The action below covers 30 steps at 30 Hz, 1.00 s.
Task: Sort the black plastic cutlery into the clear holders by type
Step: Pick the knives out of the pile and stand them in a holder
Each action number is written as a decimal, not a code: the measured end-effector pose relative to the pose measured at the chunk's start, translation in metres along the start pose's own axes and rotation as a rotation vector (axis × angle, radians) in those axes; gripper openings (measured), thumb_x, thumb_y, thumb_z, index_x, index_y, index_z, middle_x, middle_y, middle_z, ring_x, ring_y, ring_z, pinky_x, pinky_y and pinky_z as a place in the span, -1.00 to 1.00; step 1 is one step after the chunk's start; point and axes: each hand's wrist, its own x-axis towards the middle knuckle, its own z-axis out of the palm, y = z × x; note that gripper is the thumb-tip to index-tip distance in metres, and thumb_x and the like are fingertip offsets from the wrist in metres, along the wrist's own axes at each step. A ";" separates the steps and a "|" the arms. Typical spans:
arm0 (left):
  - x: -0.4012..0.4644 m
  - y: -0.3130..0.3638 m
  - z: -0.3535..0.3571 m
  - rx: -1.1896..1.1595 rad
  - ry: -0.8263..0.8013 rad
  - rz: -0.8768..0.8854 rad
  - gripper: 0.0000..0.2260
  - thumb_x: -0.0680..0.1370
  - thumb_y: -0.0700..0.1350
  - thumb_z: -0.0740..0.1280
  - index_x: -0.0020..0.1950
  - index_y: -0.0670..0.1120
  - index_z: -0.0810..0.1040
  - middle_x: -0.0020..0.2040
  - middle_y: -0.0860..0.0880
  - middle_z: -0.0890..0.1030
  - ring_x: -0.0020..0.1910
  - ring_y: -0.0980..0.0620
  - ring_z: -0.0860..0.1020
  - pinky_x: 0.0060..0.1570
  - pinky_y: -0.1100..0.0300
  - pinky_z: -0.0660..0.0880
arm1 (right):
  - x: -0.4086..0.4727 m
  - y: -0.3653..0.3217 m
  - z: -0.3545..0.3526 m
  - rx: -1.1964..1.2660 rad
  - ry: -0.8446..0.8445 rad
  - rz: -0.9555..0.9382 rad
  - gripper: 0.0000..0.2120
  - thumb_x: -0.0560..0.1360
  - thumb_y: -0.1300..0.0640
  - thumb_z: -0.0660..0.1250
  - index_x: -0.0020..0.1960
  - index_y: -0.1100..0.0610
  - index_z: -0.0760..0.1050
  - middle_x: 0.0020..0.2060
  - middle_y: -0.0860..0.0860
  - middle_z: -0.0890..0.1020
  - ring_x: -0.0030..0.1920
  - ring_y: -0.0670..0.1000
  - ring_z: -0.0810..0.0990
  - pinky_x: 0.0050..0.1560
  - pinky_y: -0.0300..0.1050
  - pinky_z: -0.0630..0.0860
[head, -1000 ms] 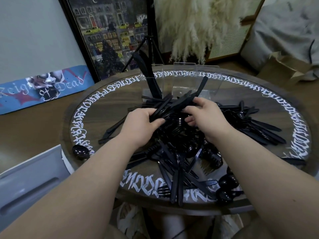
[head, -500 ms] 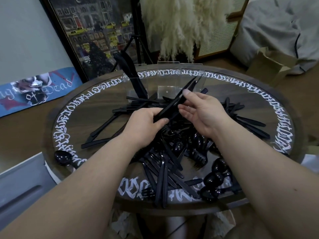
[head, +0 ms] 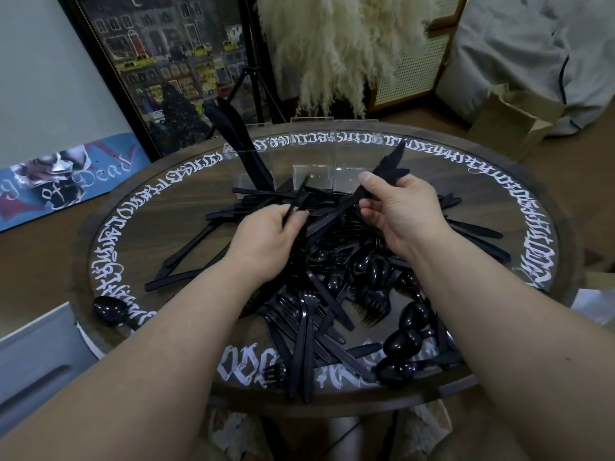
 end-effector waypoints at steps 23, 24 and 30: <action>0.006 0.010 -0.003 -0.280 -0.073 -0.091 -0.68 0.60 0.03 0.26 -0.09 -0.18 0.66 -0.47 0.05 0.45 -0.50 0.13 0.39 -0.37 0.28 0.36 | -0.004 0.002 0.016 -0.314 -0.206 -0.067 -0.92 0.58 0.13 0.23 -0.09 0.07 0.41 -0.49 -0.08 0.30 -0.52 -0.11 0.22 -0.49 -0.22 0.22; 0.006 0.011 -0.002 -0.275 -0.077 -0.097 -0.67 0.59 0.02 0.28 -0.11 -0.24 0.64 -0.48 0.04 0.46 -0.54 0.16 0.39 -0.43 0.35 0.35 | -0.005 0.003 0.017 -0.346 -0.246 -0.050 -0.94 0.56 0.13 0.27 -0.09 0.07 0.45 -0.50 -0.09 0.30 -0.53 -0.12 0.23 -0.50 -0.22 0.21; 0.000 0.017 -0.006 -0.295 -0.150 -0.068 -0.77 0.58 0.05 0.28 -0.19 -0.06 0.53 -0.40 0.03 0.58 -0.53 0.18 0.49 -0.45 0.38 0.40 | -0.006 0.008 0.018 -0.346 -0.368 0.009 -0.85 0.54 0.21 0.30 -0.20 0.10 0.42 -0.52 -0.05 0.27 -0.53 -0.09 0.17 -0.54 -0.24 0.16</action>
